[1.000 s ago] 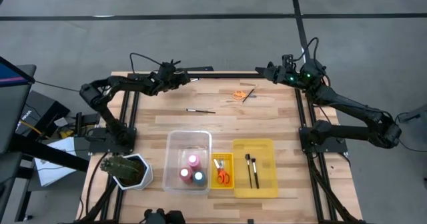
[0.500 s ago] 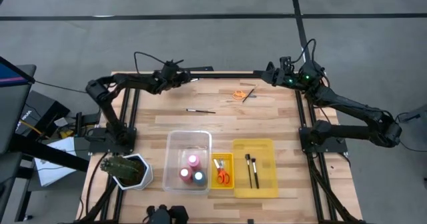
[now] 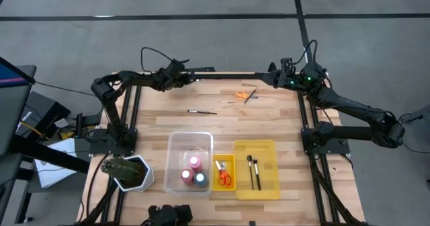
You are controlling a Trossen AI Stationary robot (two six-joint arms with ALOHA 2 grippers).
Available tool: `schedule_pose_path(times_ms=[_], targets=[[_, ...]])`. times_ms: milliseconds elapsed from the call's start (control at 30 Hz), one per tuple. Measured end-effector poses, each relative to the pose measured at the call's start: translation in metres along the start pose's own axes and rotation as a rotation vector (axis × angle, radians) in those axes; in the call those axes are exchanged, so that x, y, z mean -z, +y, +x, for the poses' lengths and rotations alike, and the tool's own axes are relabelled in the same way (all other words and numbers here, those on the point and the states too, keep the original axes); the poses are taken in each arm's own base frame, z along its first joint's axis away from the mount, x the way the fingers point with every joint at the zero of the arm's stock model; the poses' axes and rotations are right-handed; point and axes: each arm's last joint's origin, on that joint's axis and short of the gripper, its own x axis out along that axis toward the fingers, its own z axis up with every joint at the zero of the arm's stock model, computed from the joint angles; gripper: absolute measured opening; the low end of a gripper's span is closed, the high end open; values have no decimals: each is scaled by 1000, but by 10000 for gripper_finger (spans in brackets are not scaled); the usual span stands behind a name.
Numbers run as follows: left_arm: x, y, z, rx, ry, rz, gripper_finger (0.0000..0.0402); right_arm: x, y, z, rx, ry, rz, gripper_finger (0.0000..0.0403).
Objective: Pick & Place Paint Supplies
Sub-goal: Put the black paint brush into the right yellow bin
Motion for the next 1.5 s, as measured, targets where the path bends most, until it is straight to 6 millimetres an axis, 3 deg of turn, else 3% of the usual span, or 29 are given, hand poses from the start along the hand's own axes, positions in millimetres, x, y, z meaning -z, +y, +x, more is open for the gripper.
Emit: schedule_pose_path(times_ms=[433,733,1267,1500], targets=[[-2,9,0,-102,57,3,85,0,0,0,1,-1,-21,62],[6,11,-4,-108,187,214,45,0,0,0,1,-1,-31,62],[40,-4,-34,-56,428,667,73,7,4,3,-23,33,-43,62],[38,-9,-51,-53,416,661,86,8,5,4,-26,38,-42,62]])
